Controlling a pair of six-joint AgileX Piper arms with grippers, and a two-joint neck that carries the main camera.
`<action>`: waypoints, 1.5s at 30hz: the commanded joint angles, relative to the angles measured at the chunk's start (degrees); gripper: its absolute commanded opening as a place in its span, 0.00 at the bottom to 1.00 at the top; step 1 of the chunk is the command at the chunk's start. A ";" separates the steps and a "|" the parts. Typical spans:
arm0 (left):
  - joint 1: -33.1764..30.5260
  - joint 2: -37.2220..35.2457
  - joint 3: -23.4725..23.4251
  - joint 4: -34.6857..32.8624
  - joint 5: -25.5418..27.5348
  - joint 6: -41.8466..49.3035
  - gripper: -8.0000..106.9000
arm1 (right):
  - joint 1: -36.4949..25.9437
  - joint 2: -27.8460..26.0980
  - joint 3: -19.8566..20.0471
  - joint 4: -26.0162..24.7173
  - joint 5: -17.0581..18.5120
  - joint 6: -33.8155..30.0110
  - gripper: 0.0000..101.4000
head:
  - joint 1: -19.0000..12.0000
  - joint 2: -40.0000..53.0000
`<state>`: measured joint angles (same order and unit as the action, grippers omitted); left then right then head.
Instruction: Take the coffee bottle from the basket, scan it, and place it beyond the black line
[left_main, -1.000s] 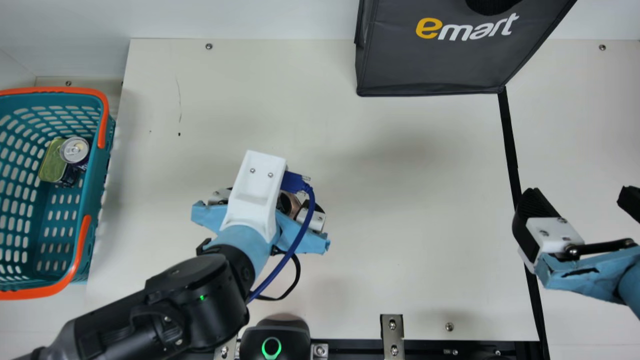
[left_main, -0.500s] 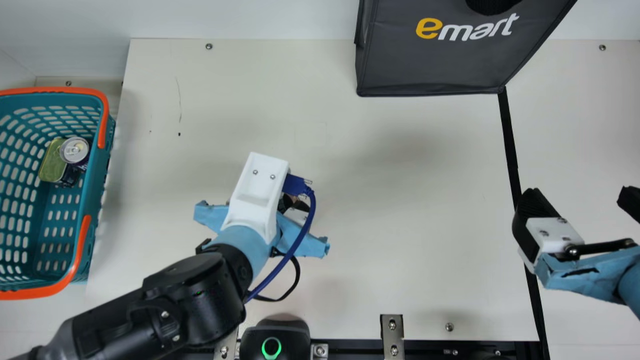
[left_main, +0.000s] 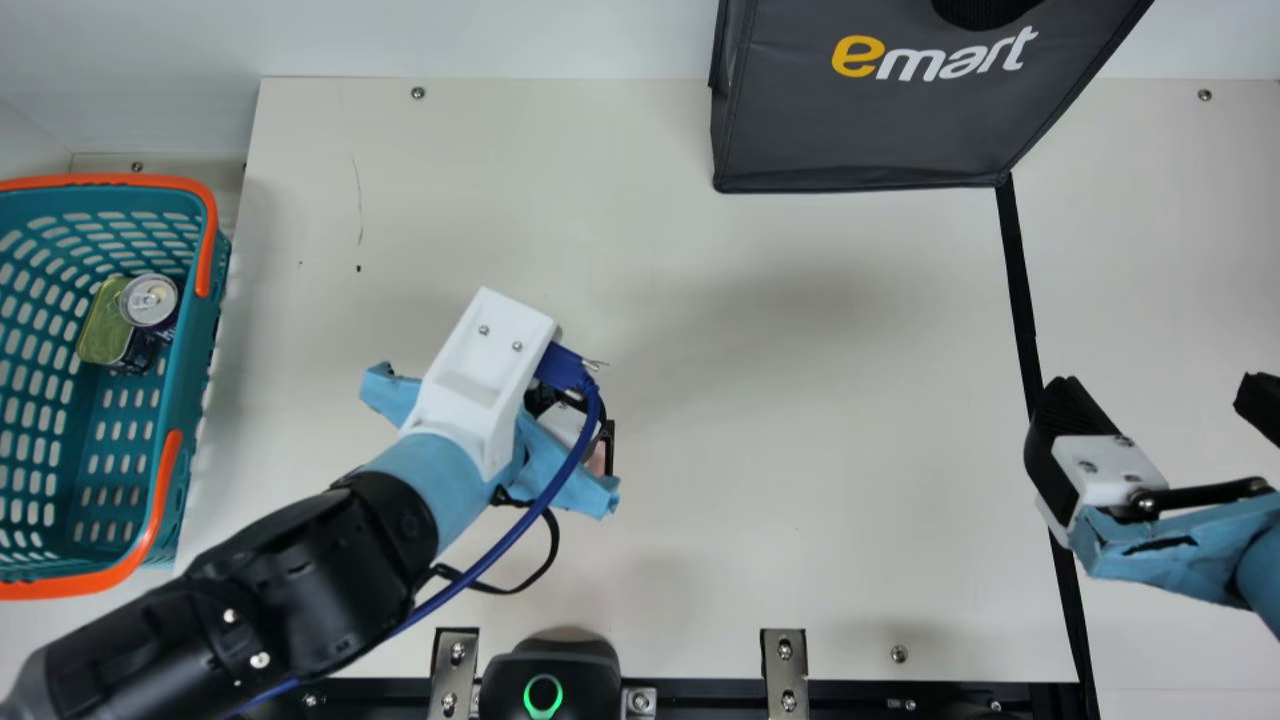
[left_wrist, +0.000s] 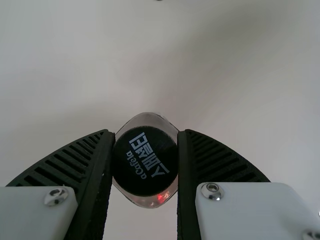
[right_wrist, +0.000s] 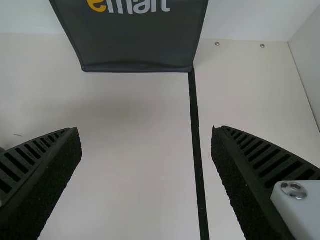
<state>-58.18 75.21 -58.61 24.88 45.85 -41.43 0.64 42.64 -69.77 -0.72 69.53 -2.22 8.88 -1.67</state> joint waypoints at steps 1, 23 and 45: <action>0.71 -0.50 0.15 -1.78 -1.05 4.29 0.16 | 0.00 0.00 0.00 0.00 0.00 0.00 0.90 | -0.96 0.09; 10.11 -4.69 -1.11 -17.48 -1.20 31.92 0.16 | 0.00 0.00 0.00 0.00 0.00 0.00 0.90 | -0.96 0.09; 12.72 -2.39 -9.16 -27.14 7.34 36.50 0.16 | 0.00 0.00 0.00 0.00 0.00 0.00 0.90 | -0.96 0.09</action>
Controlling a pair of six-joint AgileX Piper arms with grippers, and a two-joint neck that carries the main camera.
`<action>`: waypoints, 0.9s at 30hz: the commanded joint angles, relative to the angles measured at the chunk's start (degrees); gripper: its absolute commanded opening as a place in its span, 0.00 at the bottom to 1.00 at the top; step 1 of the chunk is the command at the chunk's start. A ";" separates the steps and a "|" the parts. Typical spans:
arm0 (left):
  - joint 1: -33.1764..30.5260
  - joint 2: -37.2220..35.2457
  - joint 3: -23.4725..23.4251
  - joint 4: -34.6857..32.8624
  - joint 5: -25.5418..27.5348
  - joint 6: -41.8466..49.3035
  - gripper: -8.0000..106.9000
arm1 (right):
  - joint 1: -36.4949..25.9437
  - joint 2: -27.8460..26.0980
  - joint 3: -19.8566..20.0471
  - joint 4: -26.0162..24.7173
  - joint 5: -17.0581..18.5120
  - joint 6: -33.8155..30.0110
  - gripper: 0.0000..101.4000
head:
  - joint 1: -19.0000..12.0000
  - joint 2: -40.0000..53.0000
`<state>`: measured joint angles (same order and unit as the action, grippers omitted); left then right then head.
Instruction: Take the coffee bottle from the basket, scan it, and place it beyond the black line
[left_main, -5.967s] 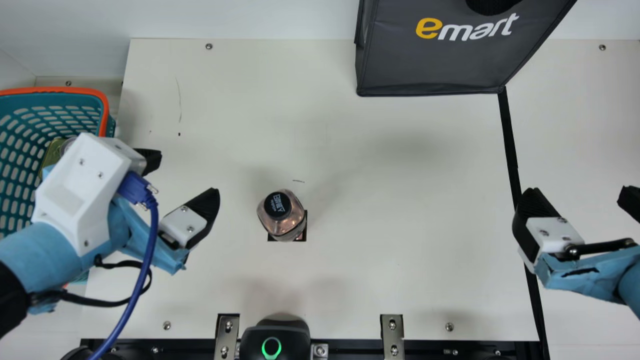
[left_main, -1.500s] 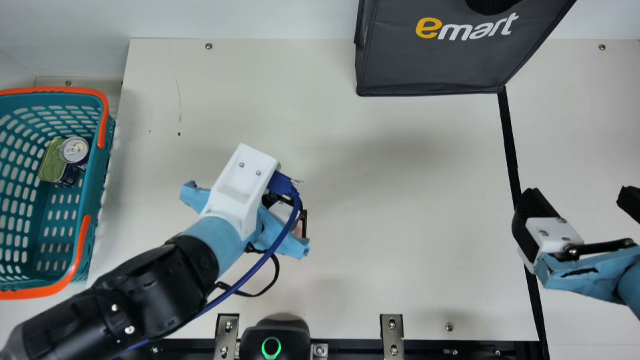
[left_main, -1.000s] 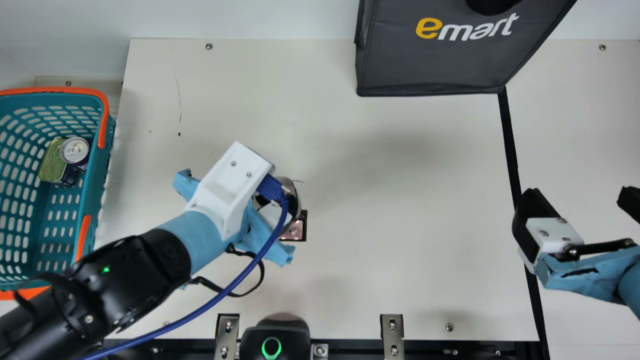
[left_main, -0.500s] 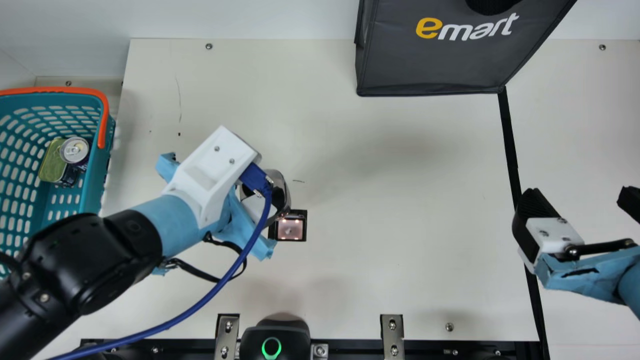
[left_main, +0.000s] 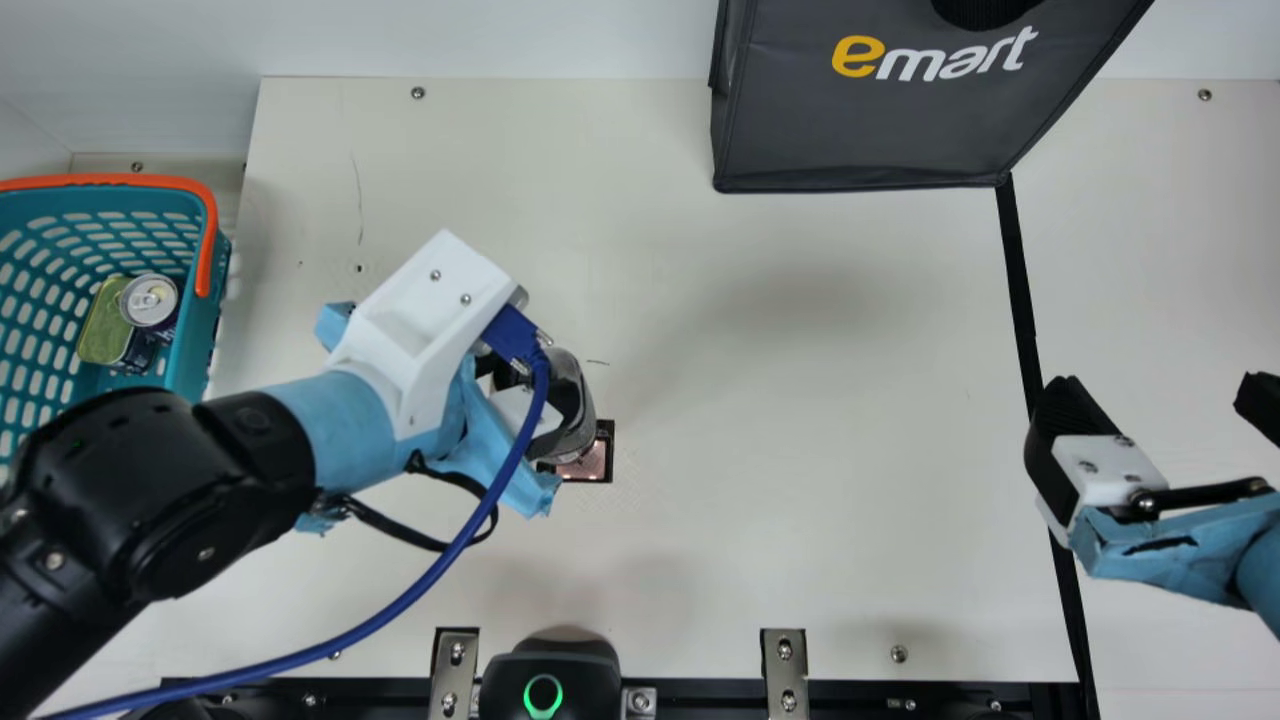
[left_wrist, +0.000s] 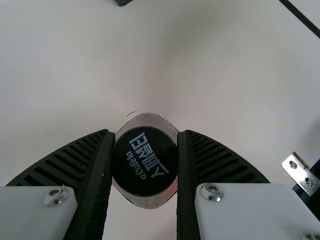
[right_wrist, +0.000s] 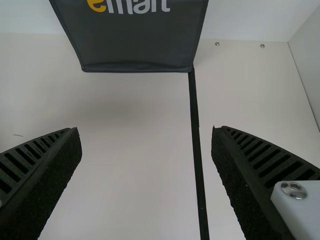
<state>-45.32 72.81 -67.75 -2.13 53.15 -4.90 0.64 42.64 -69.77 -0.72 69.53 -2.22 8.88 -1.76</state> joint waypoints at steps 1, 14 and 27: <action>-0.44 0.07 0.03 -0.15 0.02 -0.27 0.16 | 0.00 0.00 0.00 0.00 0.00 0.00 0.90 | -0.96 0.18; -4.01 -0.97 3.84 0.04 -1.24 -3.21 0.16 | 0.00 0.00 0.00 0.00 0.00 0.00 0.90 | -0.96 0.18; -4.60 0.11 6.48 1.19 -4.79 -3.94 0.16 | 0.00 0.00 0.00 0.00 0.00 0.00 0.90 | -0.96 0.18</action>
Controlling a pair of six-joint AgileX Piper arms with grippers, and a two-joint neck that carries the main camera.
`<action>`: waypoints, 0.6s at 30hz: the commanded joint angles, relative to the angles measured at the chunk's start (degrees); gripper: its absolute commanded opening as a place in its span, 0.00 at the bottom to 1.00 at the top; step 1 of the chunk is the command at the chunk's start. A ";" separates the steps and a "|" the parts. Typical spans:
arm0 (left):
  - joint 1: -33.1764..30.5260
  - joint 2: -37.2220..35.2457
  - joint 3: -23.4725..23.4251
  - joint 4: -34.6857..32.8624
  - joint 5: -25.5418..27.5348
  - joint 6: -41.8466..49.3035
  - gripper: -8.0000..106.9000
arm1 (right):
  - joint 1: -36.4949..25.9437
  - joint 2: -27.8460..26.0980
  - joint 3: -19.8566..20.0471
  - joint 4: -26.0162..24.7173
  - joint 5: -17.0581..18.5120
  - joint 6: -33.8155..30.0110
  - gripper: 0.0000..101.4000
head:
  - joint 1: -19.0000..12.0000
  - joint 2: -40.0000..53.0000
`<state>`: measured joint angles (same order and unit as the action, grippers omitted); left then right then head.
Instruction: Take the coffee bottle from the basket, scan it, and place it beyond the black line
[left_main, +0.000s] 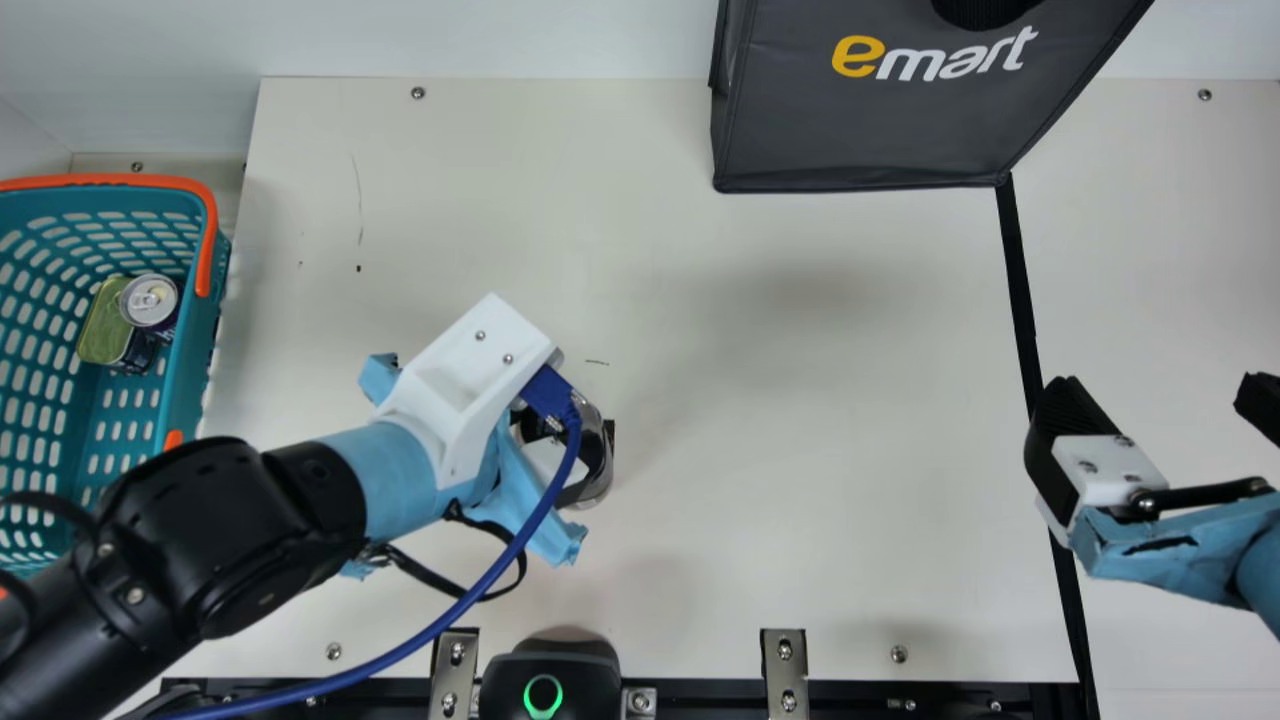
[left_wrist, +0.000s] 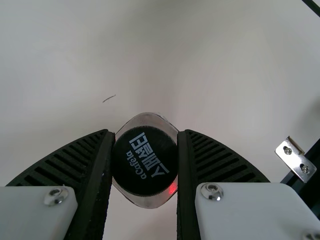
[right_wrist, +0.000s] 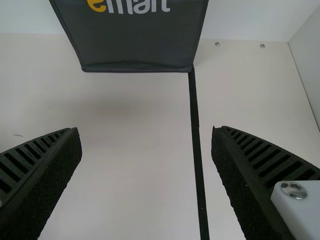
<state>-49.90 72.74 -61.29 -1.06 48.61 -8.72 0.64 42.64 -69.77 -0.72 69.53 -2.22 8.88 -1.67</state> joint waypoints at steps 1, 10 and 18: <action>-0.05 0.45 -0.08 0.30 -0.51 -0.28 0.16 | 0.00 0.00 0.00 0.00 0.00 0.00 0.90 | -0.96 0.09; -0.98 3.95 -2.25 2.14 -2.78 -2.05 0.16 | 0.00 0.00 0.00 0.00 0.00 0.00 0.90 | -0.96 0.09; -1.52 8.07 -5.22 3.47 -4.67 -3.08 0.16 | 0.00 0.00 0.00 0.00 0.03 0.00 0.90 | -0.96 0.09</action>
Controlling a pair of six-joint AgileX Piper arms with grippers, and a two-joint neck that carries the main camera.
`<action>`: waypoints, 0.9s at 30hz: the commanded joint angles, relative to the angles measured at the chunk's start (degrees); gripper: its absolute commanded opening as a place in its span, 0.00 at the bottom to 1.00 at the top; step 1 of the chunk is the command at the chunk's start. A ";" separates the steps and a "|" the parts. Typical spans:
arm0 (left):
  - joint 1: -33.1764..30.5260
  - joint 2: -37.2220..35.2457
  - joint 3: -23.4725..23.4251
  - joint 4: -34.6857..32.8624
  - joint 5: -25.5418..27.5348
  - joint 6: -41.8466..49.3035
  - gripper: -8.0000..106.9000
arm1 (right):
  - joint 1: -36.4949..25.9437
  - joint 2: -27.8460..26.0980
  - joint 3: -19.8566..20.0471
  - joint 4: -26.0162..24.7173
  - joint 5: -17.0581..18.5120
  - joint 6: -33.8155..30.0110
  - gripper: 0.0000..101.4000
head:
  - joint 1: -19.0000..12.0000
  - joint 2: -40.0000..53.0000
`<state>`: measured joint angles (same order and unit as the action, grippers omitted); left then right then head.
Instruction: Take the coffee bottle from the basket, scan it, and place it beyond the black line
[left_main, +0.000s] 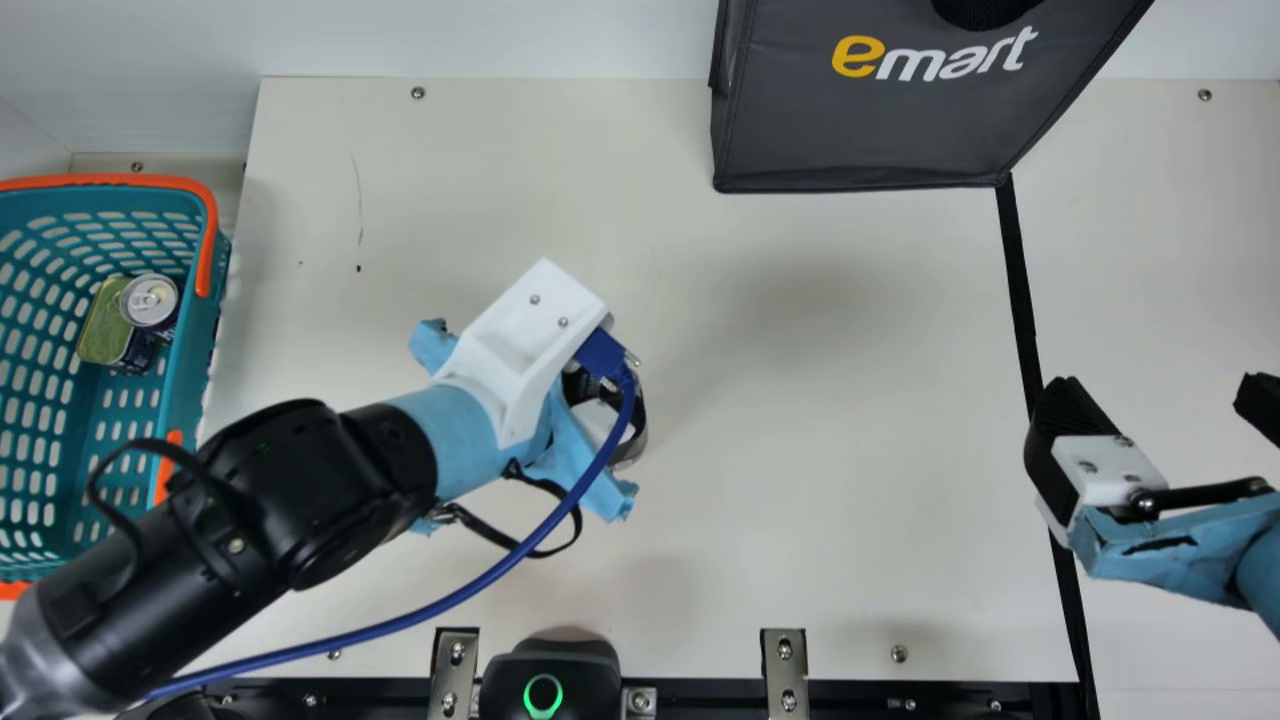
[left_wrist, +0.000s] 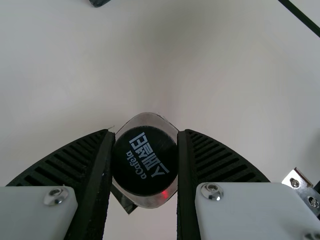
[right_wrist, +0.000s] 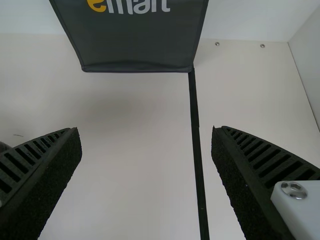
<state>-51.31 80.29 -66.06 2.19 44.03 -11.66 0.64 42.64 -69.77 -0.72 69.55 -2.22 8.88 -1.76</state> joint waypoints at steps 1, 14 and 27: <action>-0.17 1.06 -0.88 0.33 -0.28 -0.28 0.16 | 0.00 0.00 0.00 0.00 0.00 0.00 0.90 | -0.96 0.18; -1.37 8.57 -7.48 2.05 -2.04 -2.04 0.16 | 0.00 0.00 0.00 0.00 0.00 0.00 0.90 | -0.96 0.18; -2.21 15.21 -13.74 3.32 -2.83 -2.53 0.16 | 0.00 0.00 0.00 0.00 0.00 0.00 0.90 | -0.96 0.18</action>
<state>-53.46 95.17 -79.38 5.40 41.24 -14.16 0.64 42.64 -69.77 -0.72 69.55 -2.22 8.88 -1.67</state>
